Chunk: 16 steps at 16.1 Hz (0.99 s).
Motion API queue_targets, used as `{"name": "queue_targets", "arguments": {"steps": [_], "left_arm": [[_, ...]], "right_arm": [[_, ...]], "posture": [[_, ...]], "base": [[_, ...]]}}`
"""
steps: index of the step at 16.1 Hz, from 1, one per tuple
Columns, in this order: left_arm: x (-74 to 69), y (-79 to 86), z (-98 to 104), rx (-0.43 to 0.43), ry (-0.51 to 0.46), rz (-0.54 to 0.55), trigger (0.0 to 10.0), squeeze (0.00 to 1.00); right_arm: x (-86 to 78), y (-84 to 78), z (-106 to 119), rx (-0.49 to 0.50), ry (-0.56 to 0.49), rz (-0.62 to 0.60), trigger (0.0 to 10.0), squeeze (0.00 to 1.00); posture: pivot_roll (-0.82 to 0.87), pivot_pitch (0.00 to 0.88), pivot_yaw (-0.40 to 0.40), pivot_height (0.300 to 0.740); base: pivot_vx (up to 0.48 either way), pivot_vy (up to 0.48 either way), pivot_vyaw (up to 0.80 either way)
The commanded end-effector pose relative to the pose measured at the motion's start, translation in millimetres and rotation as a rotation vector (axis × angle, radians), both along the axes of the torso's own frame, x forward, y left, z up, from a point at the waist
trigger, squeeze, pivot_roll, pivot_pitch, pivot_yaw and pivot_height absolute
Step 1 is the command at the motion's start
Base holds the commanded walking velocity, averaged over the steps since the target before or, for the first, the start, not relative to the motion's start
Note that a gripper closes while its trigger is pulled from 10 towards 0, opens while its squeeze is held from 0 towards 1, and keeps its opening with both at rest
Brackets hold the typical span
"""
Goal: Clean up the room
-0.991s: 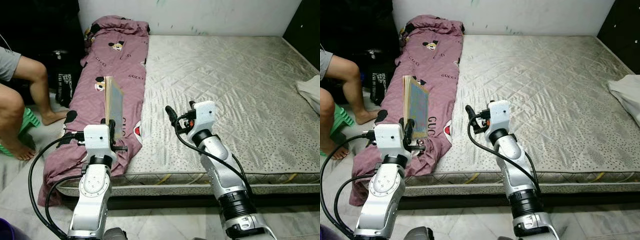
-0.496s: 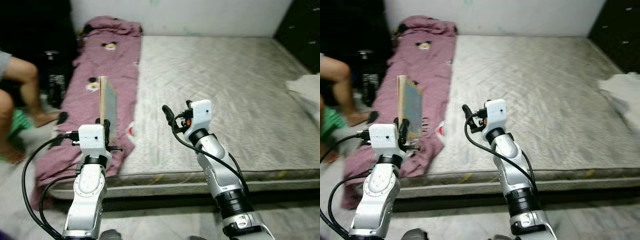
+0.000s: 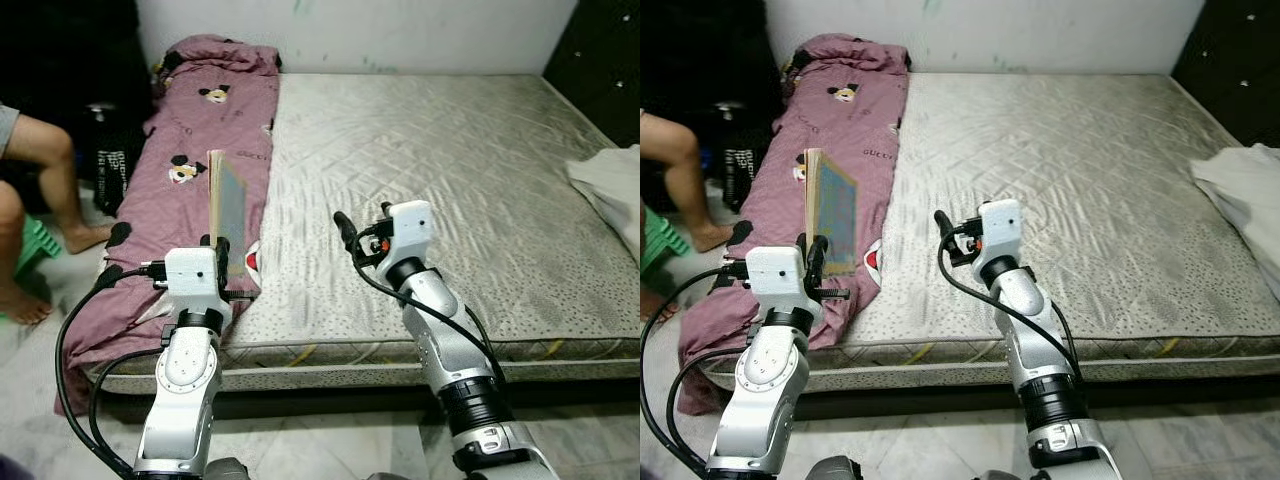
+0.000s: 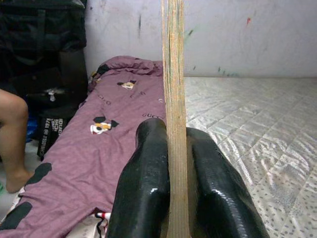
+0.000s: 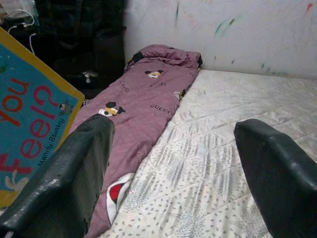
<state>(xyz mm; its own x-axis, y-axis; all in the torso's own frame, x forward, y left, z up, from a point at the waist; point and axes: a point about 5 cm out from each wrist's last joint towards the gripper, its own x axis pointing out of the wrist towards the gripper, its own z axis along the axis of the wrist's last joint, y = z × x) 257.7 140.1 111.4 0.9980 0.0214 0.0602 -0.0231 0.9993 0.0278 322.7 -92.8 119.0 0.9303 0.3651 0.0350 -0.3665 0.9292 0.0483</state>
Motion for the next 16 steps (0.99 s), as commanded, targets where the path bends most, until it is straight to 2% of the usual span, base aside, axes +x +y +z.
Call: {"name": "queue_targets", "arguments": {"steps": [1,4,16], "left_arm": [[1.7,-0.3,15.4,-0.004,-0.081,-0.004,10.0,0.00],[1.1,-1.5,18.3,-0.013,-0.105,-0.031,10.0,0.00],[-0.2,-1.9,15.6,-0.011,-0.093,-0.047,10.0,0.00]], "right_arm": [[2.6,1.7,4.9,-0.002,-0.017,0.012,10.0,0.00],[3.3,1.9,5.2,-0.006,-0.020,0.018,10.0,0.00],[5.4,1.4,5.7,-0.010,-0.026,0.025,10.0,0.00]], "posture": [[-0.06,0.007,-0.017,0.740],[-0.06,0.001,-0.019,0.740],[-0.05,0.002,-0.023,0.740]], "base": [[0.000,0.000,0.00],[0.000,0.000,0.00],[0.325,0.000,0.00]]}}
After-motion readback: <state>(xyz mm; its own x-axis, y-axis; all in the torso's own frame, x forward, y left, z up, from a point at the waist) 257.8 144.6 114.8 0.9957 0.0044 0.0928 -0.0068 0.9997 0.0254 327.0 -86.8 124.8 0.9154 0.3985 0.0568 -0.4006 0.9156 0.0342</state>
